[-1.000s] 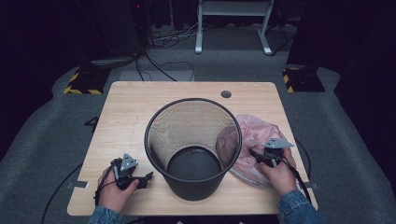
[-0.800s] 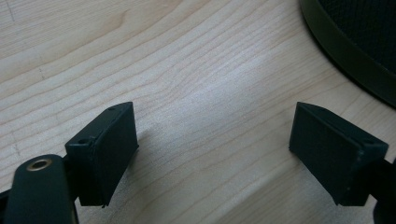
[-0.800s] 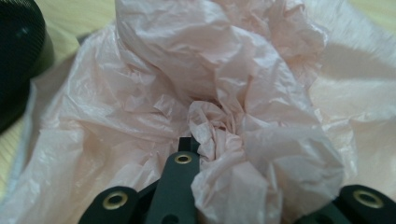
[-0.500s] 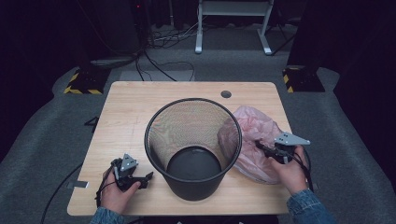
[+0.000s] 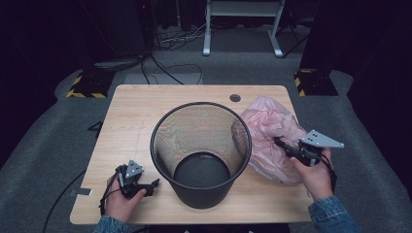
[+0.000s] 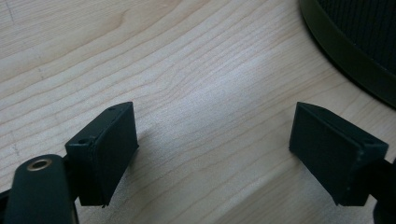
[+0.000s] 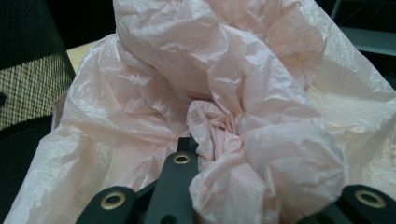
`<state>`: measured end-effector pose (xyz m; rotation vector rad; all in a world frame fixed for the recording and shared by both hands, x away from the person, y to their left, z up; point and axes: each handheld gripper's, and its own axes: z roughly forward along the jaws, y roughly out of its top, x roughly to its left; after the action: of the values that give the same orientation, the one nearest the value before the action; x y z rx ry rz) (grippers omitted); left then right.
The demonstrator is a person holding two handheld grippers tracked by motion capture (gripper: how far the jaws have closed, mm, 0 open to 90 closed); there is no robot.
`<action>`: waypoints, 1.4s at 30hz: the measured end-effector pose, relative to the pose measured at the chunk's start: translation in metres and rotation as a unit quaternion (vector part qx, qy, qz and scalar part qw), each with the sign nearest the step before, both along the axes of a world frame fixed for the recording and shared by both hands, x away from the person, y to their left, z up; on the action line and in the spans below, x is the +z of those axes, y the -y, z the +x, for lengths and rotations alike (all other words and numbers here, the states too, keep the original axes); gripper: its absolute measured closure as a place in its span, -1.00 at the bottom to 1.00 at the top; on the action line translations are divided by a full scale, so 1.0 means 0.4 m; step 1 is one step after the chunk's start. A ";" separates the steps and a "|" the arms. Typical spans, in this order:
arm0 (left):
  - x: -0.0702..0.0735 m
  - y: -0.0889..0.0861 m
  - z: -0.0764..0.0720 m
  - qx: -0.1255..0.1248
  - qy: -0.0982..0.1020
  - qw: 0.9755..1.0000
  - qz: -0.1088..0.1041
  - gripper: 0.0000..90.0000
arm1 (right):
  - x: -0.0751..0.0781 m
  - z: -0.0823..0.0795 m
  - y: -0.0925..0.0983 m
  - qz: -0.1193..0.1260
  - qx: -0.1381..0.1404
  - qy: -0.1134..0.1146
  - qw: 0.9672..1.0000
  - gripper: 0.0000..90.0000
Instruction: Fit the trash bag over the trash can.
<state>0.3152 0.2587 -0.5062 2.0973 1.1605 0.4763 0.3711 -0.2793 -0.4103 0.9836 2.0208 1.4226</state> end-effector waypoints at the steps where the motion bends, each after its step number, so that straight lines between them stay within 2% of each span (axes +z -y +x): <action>1: 0.000 0.000 0.000 0.000 0.000 1.000 0.000 -0.66 | 0.000 0.000 0.000 0.000 0.000 0.000 1.000 0.83; 5: 0.000 0.000 0.000 -0.001 0.000 1.000 0.000 -0.67 | 0.026 -0.005 0.016 0.015 -0.002 0.007 1.000 0.83; 11: 0.000 -0.001 0.001 -0.001 0.001 1.000 0.001 -0.67 | 0.059 -0.012 0.029 0.021 -0.001 0.014 1.000 0.83; 28: 0.001 0.004 -0.003 0.011 0.001 1.000 0.003 -0.67 | 0.156 -0.018 0.057 0.023 0.004 0.026 0.999 0.82; 42: 0.001 0.004 -0.003 0.011 0.001 1.000 0.003 -0.67 | 0.230 -0.020 0.047 0.019 0.017 0.041 0.999 0.82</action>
<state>0.3139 0.2573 -0.5060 2.0896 1.1835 0.4925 0.3633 -0.2981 -0.3182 0.8943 1.9663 1.4999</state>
